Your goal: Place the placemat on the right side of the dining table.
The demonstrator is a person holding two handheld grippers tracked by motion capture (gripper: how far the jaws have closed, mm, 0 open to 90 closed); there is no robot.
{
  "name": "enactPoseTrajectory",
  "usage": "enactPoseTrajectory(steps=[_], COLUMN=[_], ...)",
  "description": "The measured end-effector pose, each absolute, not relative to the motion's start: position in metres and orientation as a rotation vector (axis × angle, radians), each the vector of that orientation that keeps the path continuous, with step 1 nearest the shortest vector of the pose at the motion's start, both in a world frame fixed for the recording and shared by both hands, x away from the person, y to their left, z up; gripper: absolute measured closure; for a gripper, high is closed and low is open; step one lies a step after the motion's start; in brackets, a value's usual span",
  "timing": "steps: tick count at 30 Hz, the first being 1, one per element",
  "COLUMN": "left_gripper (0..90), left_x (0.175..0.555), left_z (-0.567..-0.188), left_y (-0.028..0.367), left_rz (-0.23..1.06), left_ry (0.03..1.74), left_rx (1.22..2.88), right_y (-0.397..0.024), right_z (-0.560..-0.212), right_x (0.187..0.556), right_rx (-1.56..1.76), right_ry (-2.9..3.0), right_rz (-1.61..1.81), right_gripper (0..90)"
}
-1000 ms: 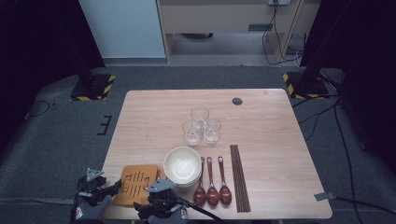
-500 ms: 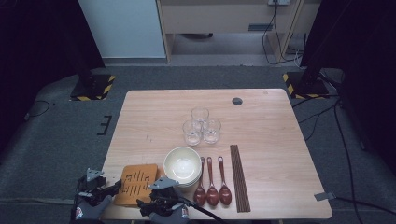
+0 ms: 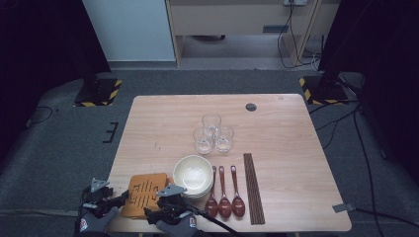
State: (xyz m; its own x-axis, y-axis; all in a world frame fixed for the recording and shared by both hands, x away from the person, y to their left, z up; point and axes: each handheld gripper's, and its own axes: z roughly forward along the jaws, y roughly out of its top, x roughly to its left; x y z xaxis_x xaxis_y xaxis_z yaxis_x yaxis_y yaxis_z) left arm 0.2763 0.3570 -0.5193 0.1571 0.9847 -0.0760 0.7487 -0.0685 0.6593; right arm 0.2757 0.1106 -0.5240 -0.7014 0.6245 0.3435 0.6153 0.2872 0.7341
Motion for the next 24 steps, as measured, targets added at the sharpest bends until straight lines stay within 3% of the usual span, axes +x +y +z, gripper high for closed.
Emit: enactPoseTrajectory(steps=[8, 24], left_gripper=[33.3, 33.3], left_x=[0.2763, 0.2762], left_z=[-0.5196, -0.5201], left_y=[0.3577, 0.3590], left_rz=[0.535, 0.518], left_ry=[1.644, 1.650], left_rx=[1.869, 1.843], right_y=[0.1145, 0.1066], right_z=[-0.5257, -0.5177], right_x=[0.2797, 0.2831], right_rx=[1.220, 1.285], right_ry=[2.504, 2.472], right_rz=[1.400, 1.479], right_gripper=[30.3, 47.8])
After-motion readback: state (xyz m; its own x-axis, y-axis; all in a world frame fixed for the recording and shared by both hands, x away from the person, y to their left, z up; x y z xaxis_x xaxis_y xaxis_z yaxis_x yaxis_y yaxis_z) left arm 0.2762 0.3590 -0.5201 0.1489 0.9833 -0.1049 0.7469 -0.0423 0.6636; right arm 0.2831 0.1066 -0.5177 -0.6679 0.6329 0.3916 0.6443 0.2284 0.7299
